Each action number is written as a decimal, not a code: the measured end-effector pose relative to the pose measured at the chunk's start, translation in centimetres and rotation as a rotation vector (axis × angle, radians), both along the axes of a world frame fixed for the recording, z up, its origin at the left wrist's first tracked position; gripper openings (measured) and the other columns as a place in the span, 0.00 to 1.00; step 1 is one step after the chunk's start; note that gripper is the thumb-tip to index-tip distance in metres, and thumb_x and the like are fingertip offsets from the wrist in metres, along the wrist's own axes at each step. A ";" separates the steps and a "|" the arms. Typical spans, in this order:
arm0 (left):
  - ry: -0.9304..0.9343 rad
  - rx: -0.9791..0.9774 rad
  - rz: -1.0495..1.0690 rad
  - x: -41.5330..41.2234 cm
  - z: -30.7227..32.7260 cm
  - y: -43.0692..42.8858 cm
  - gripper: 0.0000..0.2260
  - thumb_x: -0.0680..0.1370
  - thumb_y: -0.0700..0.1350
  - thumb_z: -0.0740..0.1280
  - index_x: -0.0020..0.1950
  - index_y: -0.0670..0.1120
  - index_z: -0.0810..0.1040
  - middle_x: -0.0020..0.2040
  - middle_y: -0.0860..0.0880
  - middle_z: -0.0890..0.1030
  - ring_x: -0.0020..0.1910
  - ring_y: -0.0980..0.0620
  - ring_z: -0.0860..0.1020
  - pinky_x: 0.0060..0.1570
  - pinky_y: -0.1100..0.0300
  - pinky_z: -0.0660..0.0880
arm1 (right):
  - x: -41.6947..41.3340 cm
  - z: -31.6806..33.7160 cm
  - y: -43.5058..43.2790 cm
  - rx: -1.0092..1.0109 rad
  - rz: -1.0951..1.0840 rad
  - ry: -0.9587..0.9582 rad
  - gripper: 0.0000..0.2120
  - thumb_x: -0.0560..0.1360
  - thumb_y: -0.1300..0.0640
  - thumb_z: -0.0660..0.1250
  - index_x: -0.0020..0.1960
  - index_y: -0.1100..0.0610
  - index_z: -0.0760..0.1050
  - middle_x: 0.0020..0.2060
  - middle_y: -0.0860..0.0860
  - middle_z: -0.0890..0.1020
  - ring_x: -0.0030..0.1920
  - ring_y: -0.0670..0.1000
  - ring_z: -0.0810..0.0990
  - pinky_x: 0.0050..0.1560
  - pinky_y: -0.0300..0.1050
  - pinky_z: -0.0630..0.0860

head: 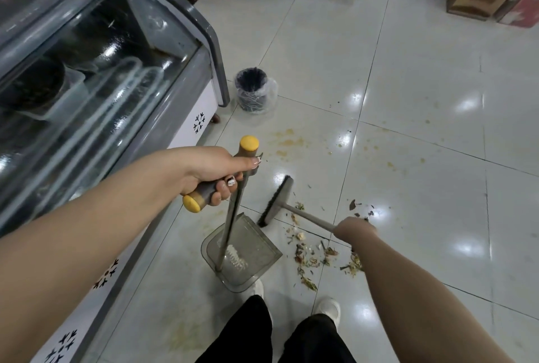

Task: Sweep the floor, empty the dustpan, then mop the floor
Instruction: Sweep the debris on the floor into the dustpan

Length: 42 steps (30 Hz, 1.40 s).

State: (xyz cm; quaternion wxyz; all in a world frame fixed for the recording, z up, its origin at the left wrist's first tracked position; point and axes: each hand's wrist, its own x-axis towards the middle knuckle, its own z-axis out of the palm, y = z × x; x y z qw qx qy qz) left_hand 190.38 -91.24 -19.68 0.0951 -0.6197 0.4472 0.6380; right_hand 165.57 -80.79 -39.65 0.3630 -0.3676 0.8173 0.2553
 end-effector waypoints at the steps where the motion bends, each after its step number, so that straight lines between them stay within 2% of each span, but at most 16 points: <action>1: -0.003 0.001 -0.003 -0.2 0.0 0.2 0.18 0.77 0.57 0.64 0.37 0.45 0.65 0.21 0.53 0.65 0.16 0.58 0.62 0.18 0.70 0.63 | -1.2 0.4 0.5 0.009 -0.018 0.012 0.10 0.77 0.54 0.56 0.42 0.56 0.72 0.35 0.48 0.75 0.33 0.47 0.74 0.32 0.36 0.70; 4: -0.009 -0.003 -0.002 -1.1 0.1 0.8 0.19 0.77 0.57 0.64 0.37 0.45 0.65 0.21 0.52 0.65 0.16 0.58 0.62 0.18 0.70 0.63 | -4.1 1.8 0.8 0.019 -0.009 0.080 0.10 0.77 0.53 0.57 0.45 0.54 0.75 0.38 0.47 0.77 0.35 0.47 0.76 0.33 0.36 0.69; 6: -0.006 -0.003 -0.006 -1.8 0.3 1.5 0.18 0.77 0.57 0.64 0.37 0.45 0.65 0.22 0.52 0.65 0.16 0.58 0.62 0.18 0.70 0.63 | -5.2 2.5 0.3 0.000 0.046 0.119 0.10 0.77 0.54 0.56 0.42 0.54 0.74 0.36 0.47 0.76 0.33 0.47 0.75 0.31 0.37 0.67; 9: -0.012 -0.006 -0.004 -2.7 0.4 2.6 0.19 0.77 0.57 0.64 0.37 0.45 0.65 0.22 0.52 0.64 0.16 0.58 0.62 0.18 0.70 0.63 | -6.1 3.1 -0.4 -0.018 0.098 0.116 0.10 0.77 0.56 0.56 0.38 0.54 0.71 0.35 0.48 0.75 0.34 0.48 0.75 0.35 0.37 0.68; 12: -0.021 -0.010 0.039 -3.6 0.4 3.8 0.19 0.77 0.57 0.64 0.36 0.45 0.65 0.22 0.52 0.65 0.16 0.58 0.62 0.19 0.69 0.63 | -6.8 2.7 -0.1 -0.036 0.090 0.037 0.10 0.76 0.58 0.56 0.37 0.56 0.70 0.34 0.49 0.74 0.35 0.50 0.75 0.35 0.39 0.69; 17: -0.034 -0.038 0.129 -4.6 0.3 6.0 0.19 0.77 0.57 0.63 0.37 0.45 0.64 0.23 0.51 0.64 0.17 0.58 0.62 0.18 0.68 0.62 | -6.0 1.1 0.7 -0.077 0.055 -0.147 0.11 0.76 0.59 0.55 0.37 0.60 0.68 0.31 0.53 0.75 0.29 0.51 0.75 0.36 0.43 0.73; 20: -0.036 -0.039 0.207 -4.8 0.0 7.5 0.18 0.77 0.57 0.63 0.37 0.45 0.64 0.22 0.51 0.64 0.17 0.58 0.62 0.18 0.68 0.63 | -4.8 -0.2 0.7 -0.108 0.128 -0.218 0.10 0.78 0.59 0.55 0.41 0.61 0.70 0.33 0.53 0.75 0.31 0.51 0.76 0.37 0.45 0.75; 22: -0.042 -0.040 0.255 -4.6 -0.2 8.6 0.18 0.77 0.57 0.63 0.37 0.45 0.65 0.22 0.52 0.64 0.17 0.57 0.62 0.18 0.68 0.63 | -3.5 -1.3 0.7 -0.125 0.164 -0.242 0.08 0.78 0.60 0.55 0.44 0.60 0.71 0.33 0.53 0.76 0.31 0.52 0.76 0.36 0.44 0.75; 25: -0.046 -0.039 0.300 -4.4 -0.7 10.3 0.18 0.77 0.57 0.63 0.37 0.45 0.65 0.22 0.52 0.64 0.17 0.57 0.61 0.18 0.69 0.62 | -2.0 -2.8 0.8 -0.131 0.177 -0.307 0.08 0.78 0.61 0.56 0.42 0.59 0.70 0.32 0.53 0.75 0.31 0.52 0.76 0.33 0.42 0.73; 28: -0.036 -0.034 0.362 -4.4 -1.4 11.9 0.18 0.77 0.57 0.63 0.37 0.45 0.65 0.21 0.52 0.64 0.16 0.58 0.61 0.18 0.70 0.62 | -1.0 -3.6 1.5 -0.079 0.205 -0.399 0.09 0.79 0.62 0.56 0.40 0.55 0.67 0.32 0.50 0.69 0.30 0.48 0.69 0.31 0.38 0.68; 32: -0.015 -0.017 0.395 -4.3 -1.9 14.3 0.18 0.78 0.56 0.62 0.37 0.46 0.64 0.21 0.52 0.64 0.15 0.58 0.61 0.18 0.71 0.61 | -2.1 -3.5 4.2 -0.029 0.182 -0.245 0.10 0.79 0.61 0.54 0.41 0.61 0.68 0.32 0.52 0.73 0.29 0.49 0.72 0.33 0.41 0.71; 34: -0.010 -0.024 0.397 -4.3 -2.0 15.8 0.18 0.78 0.56 0.62 0.37 0.46 0.64 0.21 0.52 0.64 0.15 0.58 0.61 0.17 0.71 0.61 | -3.7 -3.5 6.4 -0.019 0.147 -0.199 0.12 0.79 0.59 0.54 0.38 0.60 0.67 0.32 0.51 0.72 0.30 0.49 0.71 0.36 0.40 0.71; 36: -0.006 -0.034 0.409 -4.5 -2.0 17.6 0.18 0.78 0.56 0.62 0.36 0.46 0.64 0.21 0.52 0.64 0.15 0.58 0.61 0.17 0.70 0.61 | -5.4 -3.4 9.1 -0.007 0.139 -0.149 0.12 0.78 0.58 0.56 0.36 0.58 0.67 0.31 0.51 0.72 0.29 0.48 0.70 0.35 0.40 0.70; 39: 0.001 -0.052 0.412 -4.8 -1.9 20.2 0.18 0.79 0.56 0.62 0.36 0.45 0.64 0.21 0.52 0.64 0.15 0.59 0.61 0.16 0.70 0.61 | -7.7 -2.9 12.8 0.009 0.111 -0.089 0.10 0.77 0.56 0.58 0.38 0.57 0.69 0.32 0.50 0.73 0.31 0.49 0.72 0.37 0.41 0.71; 42: 0.015 -0.070 0.414 -5.2 -1.7 22.6 0.18 0.78 0.56 0.63 0.37 0.45 0.64 0.22 0.51 0.64 0.15 0.59 0.61 0.16 0.70 0.62 | -9.7 -1.7 15.5 -0.004 0.128 -0.026 0.10 0.77 0.57 0.57 0.38 0.56 0.68 0.32 0.50 0.73 0.29 0.48 0.72 0.32 0.39 0.70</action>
